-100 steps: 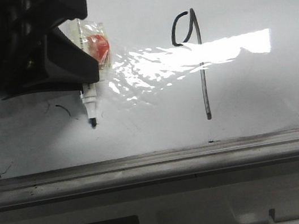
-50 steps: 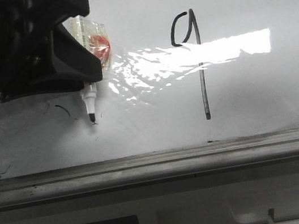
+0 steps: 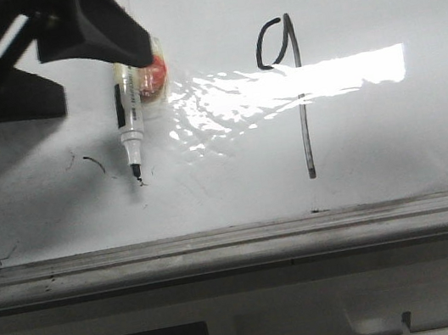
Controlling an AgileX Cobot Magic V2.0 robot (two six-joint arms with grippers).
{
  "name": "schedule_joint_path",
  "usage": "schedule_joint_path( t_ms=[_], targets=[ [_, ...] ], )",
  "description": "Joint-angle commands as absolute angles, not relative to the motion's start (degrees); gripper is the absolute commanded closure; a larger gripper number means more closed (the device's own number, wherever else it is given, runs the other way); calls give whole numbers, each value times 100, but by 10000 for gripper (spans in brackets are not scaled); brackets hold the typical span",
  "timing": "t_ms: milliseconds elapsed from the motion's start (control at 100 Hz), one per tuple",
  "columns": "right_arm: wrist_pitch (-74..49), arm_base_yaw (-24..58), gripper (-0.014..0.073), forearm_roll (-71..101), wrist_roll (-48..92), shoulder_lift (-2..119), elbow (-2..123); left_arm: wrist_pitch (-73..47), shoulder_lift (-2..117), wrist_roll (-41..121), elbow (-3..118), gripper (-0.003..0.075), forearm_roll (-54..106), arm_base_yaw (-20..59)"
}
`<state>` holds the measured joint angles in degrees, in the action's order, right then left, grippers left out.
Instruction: Write number 9 on whiteboard
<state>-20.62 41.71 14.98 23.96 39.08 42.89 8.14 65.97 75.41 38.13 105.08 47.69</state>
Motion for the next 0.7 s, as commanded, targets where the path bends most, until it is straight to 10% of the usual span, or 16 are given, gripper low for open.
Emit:
schedule_joint_path(
  t_ms=[0,300,690],
  targets=[
    [-1809,4140,657,1374,2442,3551,4280,1135,6048,7604,3790,190,10675,4706],
    [-1797,4140,638,896,2442,1652,2735,705,3681,7688,2372,741,10675,4706],
    [-1809,4140,638,896,2442,896,2470,356,2580,7693,1785,738,10670,4706]
  ],
)
